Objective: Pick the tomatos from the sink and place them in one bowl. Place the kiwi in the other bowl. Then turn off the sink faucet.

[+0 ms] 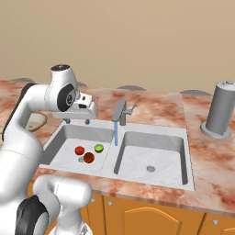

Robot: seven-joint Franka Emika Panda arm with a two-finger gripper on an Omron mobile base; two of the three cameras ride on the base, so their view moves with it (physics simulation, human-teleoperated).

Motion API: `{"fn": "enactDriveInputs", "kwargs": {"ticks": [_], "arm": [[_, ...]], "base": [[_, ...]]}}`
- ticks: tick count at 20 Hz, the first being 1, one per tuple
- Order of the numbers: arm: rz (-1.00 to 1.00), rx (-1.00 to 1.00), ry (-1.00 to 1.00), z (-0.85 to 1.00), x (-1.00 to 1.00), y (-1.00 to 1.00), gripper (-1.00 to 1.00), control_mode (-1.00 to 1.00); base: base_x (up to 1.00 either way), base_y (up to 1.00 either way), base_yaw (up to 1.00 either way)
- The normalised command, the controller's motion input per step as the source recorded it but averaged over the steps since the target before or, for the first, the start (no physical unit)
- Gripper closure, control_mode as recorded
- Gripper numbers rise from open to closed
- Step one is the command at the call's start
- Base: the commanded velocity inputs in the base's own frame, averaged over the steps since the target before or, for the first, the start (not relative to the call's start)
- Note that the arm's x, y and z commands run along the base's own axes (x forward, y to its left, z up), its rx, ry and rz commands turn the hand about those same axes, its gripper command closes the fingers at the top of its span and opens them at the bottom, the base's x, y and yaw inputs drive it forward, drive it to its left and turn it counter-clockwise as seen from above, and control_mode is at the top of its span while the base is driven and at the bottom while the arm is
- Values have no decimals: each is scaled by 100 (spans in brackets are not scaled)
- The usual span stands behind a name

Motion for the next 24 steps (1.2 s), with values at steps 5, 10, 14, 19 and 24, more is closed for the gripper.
{"fn": "enactDriveInputs", "kwargs": {"ticks": [5, 10, 14, 19, 24], "arm": [[-2, 0, 2, -35, -5, 2, -100, -100], [-3, 1, 3, -53, 4, 2, -100, -100], [0, 1, 2, -37, 0, 0, -100, -100], [-5, 0, 0, -31, 24, 6, -100, -100], [-15, 2, 0, -29, 36, 17, -100, -100]], "base": [[0, 0, 0], [0, 0, 0], [0, 0, 0], [0, 0, 0], [0, 0, 0]]}}
